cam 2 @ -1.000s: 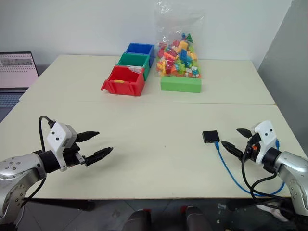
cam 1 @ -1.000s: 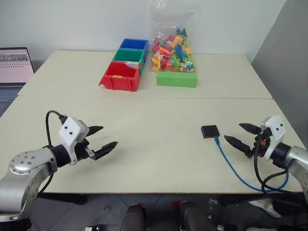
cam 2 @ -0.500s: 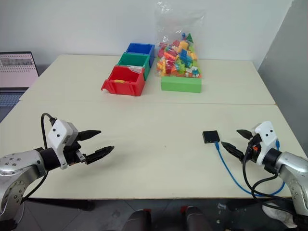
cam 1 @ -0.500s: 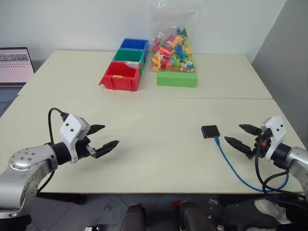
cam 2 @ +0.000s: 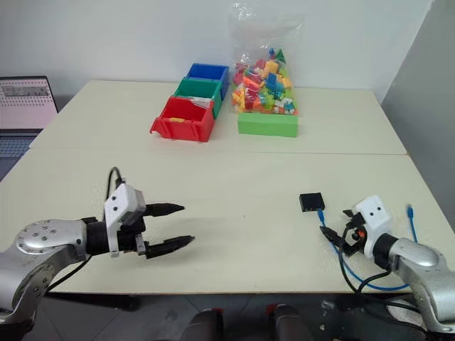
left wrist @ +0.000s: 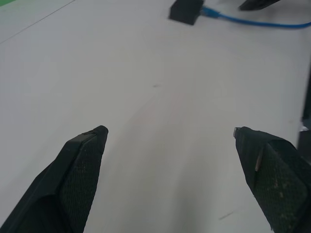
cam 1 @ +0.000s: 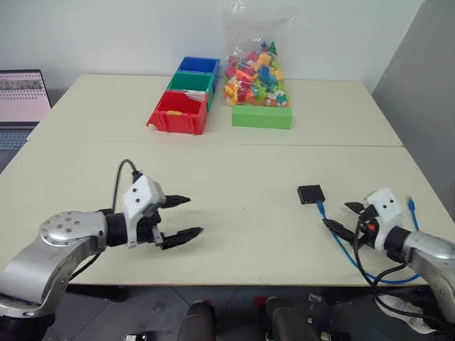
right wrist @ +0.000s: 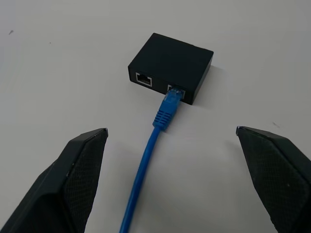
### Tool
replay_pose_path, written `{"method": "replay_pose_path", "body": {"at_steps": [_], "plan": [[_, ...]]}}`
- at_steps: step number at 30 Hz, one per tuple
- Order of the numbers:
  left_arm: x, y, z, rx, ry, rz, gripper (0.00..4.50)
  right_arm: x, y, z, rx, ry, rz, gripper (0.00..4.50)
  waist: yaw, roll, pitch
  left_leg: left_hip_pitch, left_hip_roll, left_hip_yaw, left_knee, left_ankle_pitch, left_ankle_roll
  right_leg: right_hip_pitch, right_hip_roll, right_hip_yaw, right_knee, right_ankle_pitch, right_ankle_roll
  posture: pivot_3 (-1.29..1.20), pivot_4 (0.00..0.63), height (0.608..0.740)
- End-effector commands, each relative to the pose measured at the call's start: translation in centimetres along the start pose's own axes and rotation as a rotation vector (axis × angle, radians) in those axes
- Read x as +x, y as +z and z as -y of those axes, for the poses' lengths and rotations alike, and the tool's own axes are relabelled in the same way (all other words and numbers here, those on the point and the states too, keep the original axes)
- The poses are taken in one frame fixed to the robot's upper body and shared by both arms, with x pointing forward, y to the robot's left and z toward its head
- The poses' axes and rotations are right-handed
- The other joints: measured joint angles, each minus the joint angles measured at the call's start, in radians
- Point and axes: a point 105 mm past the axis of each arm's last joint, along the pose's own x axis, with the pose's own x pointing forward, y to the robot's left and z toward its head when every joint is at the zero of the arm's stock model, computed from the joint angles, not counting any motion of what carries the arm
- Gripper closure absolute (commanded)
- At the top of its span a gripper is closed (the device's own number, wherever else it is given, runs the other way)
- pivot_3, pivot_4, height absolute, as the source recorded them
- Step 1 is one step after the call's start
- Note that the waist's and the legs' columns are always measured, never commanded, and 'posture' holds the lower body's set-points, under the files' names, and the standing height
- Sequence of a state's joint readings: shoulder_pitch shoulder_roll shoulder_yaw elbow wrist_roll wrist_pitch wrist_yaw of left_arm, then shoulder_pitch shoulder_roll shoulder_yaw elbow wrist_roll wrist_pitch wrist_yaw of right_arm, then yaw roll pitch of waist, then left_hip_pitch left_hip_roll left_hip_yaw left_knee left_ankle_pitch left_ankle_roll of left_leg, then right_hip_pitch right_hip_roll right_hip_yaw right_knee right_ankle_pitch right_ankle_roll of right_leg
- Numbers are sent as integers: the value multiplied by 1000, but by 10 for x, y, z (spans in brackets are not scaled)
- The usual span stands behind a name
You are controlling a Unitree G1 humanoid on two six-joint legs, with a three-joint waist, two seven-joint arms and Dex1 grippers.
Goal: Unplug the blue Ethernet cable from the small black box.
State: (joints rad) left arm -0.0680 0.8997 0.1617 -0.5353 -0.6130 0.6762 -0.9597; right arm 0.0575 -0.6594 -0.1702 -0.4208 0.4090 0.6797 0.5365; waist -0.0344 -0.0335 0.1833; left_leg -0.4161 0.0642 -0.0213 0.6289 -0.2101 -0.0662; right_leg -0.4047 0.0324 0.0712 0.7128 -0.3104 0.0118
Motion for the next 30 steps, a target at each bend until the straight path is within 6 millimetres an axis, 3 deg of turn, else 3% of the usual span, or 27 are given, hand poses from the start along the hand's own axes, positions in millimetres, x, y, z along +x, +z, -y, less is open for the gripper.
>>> {"method": "replay_pose_path", "body": {"at_steps": [1,7,11,20,26,30], "plan": [[2,11,5,41,-50,10,89,7,6,0,4,-85,21,7,-1,0,0,0,0,0,0,0,0,0,0,0,0,0,0,0,150,740],[5,10,3,44,-58,12,89,21,0,-12,54,-136,13,7,-1,0,0,0,0,0,0,0,0,0,0,0,0,0,0,0,150,740],[7,9,4,44,-58,14,0,28,-1,-11,73,-192,11,695,-1,0,0,0,0,0,0,0,0,0,0,0,0,0,0,0,150,740],[5,2,-2,34,-23,8,0,34,-2,-10,61,-208,-27,2841,0,0,0,0,0,0,0,0,0,0,0,0,0,0,0,0,150,740],[6,-3,-8,2,16,25,0,35,11,-8,-70,-173,-14,4187,0,0,0,0,0,0,0,0,0,0,0,0,0,0,0,0,150,740],[9,-2,-21,-70,76,97,0,37,31,-21,-264,-58,38,4368,0,1,0,0,0,1,0,0,0,0,0,0,0,0,0,0,150,740]]}}
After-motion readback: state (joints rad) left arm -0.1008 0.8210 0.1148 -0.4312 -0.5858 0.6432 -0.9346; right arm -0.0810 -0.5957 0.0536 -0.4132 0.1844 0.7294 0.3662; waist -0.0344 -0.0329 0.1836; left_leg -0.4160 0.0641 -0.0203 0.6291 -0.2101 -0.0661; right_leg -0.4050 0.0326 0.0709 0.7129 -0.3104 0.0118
